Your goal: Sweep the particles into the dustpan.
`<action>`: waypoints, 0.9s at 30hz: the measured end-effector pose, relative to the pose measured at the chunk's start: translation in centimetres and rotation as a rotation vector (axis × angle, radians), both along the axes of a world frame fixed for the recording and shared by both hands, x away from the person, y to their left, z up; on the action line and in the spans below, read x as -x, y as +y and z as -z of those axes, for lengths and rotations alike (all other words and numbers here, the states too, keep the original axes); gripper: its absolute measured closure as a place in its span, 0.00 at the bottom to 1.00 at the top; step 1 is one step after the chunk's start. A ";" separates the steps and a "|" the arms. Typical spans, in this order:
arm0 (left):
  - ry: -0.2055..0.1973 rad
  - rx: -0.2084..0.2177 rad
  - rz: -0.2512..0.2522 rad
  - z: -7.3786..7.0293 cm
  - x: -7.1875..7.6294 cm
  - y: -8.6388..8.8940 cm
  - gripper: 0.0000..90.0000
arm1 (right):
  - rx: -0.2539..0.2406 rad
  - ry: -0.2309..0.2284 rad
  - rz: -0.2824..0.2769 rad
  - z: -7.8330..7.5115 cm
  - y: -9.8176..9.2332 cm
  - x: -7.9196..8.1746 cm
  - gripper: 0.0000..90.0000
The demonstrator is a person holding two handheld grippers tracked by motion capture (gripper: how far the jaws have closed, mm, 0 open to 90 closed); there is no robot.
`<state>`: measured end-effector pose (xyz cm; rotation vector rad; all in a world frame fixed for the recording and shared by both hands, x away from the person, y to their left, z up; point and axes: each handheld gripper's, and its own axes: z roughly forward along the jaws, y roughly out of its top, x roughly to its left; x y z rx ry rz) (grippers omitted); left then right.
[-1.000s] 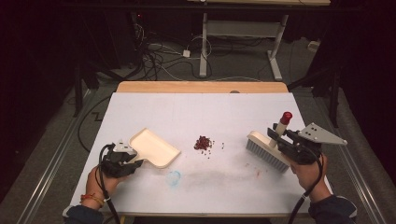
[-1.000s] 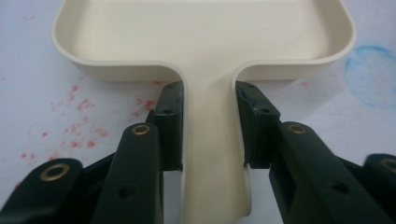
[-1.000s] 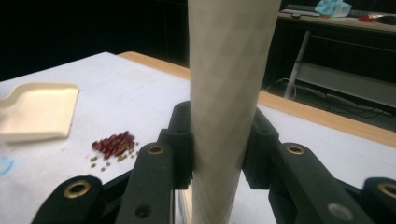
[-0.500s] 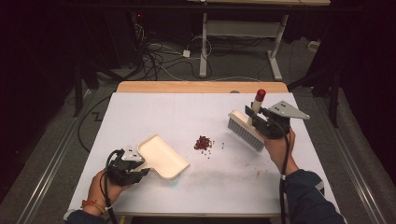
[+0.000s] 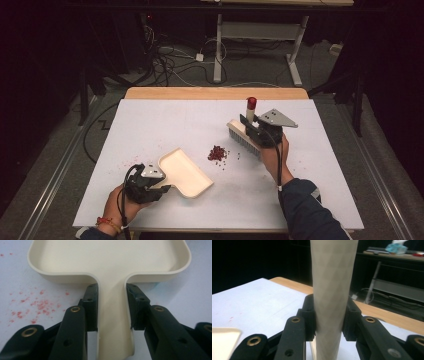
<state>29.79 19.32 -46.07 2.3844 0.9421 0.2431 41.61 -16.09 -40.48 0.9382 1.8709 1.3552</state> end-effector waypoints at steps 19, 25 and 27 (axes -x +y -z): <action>-0.001 -0.037 0.010 0.4 -2.3 -4.2 0.71 | 0.019 -0.012 -0.106 0.6 4.5 3.1 0.77; -0.005 -0.034 0.014 0.4 -2.7 -5.2 0.71 | 0.012 -0.003 -0.154 0.7 5.4 3.9 0.77; -0.006 -0.034 0.015 0.4 -2.8 -5.5 0.71 | 0.011 -0.002 -0.169 0.8 5.8 4.2 0.77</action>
